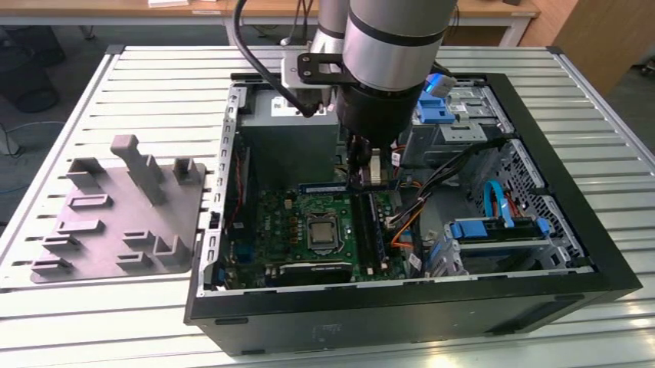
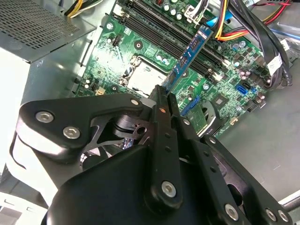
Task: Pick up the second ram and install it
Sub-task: 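Pick up the second ram and move it above second insertion slot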
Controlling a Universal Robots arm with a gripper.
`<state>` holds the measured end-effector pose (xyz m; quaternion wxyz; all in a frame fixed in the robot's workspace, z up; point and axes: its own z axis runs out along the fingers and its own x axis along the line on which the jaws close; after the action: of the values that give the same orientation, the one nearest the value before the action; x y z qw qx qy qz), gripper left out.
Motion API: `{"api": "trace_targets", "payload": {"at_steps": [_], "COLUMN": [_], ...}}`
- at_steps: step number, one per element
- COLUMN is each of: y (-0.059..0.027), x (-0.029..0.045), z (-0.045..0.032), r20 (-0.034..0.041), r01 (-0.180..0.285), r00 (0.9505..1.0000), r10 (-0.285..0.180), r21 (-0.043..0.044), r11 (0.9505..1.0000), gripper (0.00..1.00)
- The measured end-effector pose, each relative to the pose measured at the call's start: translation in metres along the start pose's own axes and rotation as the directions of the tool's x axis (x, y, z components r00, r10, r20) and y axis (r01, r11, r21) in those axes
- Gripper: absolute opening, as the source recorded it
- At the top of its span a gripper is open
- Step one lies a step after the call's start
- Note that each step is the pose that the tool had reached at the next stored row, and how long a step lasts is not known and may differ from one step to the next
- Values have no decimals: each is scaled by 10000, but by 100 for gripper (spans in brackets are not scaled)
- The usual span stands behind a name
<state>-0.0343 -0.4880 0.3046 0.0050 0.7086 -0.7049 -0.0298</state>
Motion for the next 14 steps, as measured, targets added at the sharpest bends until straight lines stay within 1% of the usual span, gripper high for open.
{"api": "trace_targets", "payload": {"at_steps": [2,6,14], "y": [0,0,1], "x": [17,110,117], "z": [1,-2,-2], "r20": [2,-10,-8], "r01": [0,0,0], "r00": [10000,10000,10000], "r10": [0,0,0], "r21": [1,0,0], "r11": [10000,10000,10000], "gripper": [14,14,14]}}
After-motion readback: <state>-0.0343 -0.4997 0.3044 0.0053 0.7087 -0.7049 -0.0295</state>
